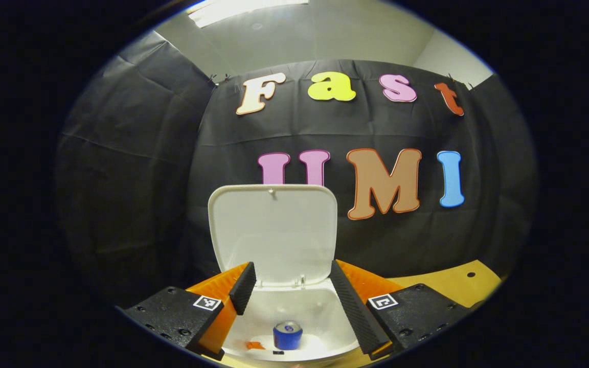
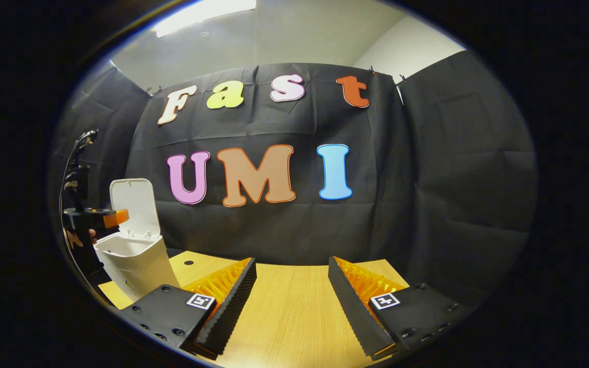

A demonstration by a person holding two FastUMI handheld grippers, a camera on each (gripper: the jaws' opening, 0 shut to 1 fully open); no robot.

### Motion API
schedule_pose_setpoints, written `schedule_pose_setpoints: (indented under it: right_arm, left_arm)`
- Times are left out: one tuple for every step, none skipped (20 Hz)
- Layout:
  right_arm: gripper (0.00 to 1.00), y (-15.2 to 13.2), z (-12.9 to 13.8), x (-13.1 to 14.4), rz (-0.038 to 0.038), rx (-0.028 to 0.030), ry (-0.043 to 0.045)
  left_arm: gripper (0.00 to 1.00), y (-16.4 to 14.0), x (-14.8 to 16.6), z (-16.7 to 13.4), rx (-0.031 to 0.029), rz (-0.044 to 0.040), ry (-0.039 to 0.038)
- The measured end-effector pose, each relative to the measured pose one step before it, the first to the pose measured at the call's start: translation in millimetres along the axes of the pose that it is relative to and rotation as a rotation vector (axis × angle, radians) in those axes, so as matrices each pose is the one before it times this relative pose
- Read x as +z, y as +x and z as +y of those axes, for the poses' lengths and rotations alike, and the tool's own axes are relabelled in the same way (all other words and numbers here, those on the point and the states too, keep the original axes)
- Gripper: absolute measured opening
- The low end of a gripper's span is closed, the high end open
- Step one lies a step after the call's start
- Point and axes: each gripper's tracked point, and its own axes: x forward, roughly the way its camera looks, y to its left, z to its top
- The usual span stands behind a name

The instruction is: Press the lid of the desktop garbage bin to open it, pick up the crumpled paper on the desktop and throw it into the bin, then pick up the pop can on the desktop and drop it into the bin, and finally close the garbage bin lid.

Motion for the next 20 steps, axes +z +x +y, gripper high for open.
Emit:
schedule_pose_setpoints:
  right_arm:
    - [0.94,0.37,0.59,-1.67,0.00133,-0.00233,0.00285]
    - [0.94,0.00,-0.78,-2.19,0.00213,-0.00341,0.00306]
    - [0.94,-0.22,-0.80,-1.02,0.00365,-0.00310,0.00410]
    - [0.94,-0.70,-1.38,-1.41,0.00329,-0.00501,0.00378]
    - [0.94,-0.26,-2.34,-0.94,-0.00110,-0.00866,0.00275]
    - [0.94,-1.53,-3.34,-0.58,-0.00089,-0.00989,0.00301]
    - [0.94,-1.78,-3.31,-0.10,-0.00182,-0.01043,0.00413]
    - [0.94,-1.26,-3.39,-1.06,0.00052,-0.01071,0.00585]
    - [0.94,0.03,-2.84,-1.10,0.00219,-0.00978,0.00737]
    - [0.94,-1.18,-3.07,-1.43,0.00165,-0.01020,0.00763]
    - [0.94,-0.91,-2.70,-1.61,0.00139,-0.01012,0.00629]
    - [0.94,-0.94,-2.42,-0.33,0.00039,-0.00972,0.00492]
    - [0.94,-1.70,-2.25,-2.37,0.00219,-0.00806,0.00328]
    - [0.95,-0.97,-1.74,-1.32,0.00210,-0.00621,0.00065]
    - [0.96,-0.93,-1.56,-1.31,0.00224,-0.00667,-0.00081]
    - [0.96,-1.23,-1.65,-0.39,0.00102,-0.00510,0.00023]
    - [0.96,-0.44,-0.23,-0.54,0.00064,-0.00251,0.00093]
    - [0.94,-0.71,-0.67,-0.09,0.00106,-0.00185,-0.00012]
    - [0.94,-0.02,0.07,-0.51,0.00079,-0.00005,-0.00219]
    - [0.94,0.51,0.10,0.28,0.00221,0.00057,-0.00374]
  left_arm:
    - [0.89,4.80,10.12,3.44,0.00445,-0.01242,0.00227]
    - [0.88,5.97,12.44,2.28,0.00083,-0.01184,-0.00086]
    - [0.88,6.55,12.29,3.49,0.00544,-0.01319,-0.00211]
    - [0.88,8.07,13.92,5.97,0.00997,-0.01631,-0.00180]
    - [0.88,7.20,13.75,4.81,0.00741,-0.02500,-0.00113]
    - [0.88,7.99,12.03,2.52,0.00587,-0.02015,0.00369]
    - [0.88,7.71,10.87,3.91,0.00289,-0.01620,0.01121]
    - [0.88,8.27,8.14,3.10,0.00181,-0.01310,0.00862]
    - [0.88,9.36,4.28,1.25,-0.00450,-0.00127,0.00907]
    - [0.88,7.13,1.41,-0.37,-0.00466,0.00106,0.00499]
    - [0.88,8.59,0.81,-0.56,-0.00567,0.00437,0.00439]
    - [0.88,8.43,0.11,1.08,-0.00095,0.00581,0.00573]
    - [0.88,7.98,-2.08,-0.44,-0.00379,0.00759,0.00305]
    - [0.88,8.17,-3.00,-1.67,-0.00719,0.01260,0.00051]
    - [0.88,6.34,-4.64,-2.54,-0.00992,0.01921,-0.00645]
    - [0.88,6.82,-5.52,-1.80,-0.01066,0.02281,-0.00873]
    - [0.88,5.02,-7.11,-1.86,-0.00445,0.02299,-0.00971]
    - [0.88,5.76,-6.91,1.05,0.00322,0.02247,-0.00749]
    - [0.88,3.69,-5.36,4.34,0.01098,0.01757,0.00337]
    - [0.88,1.80,-0.93,3.72,0.01375,0.00504,0.01310]
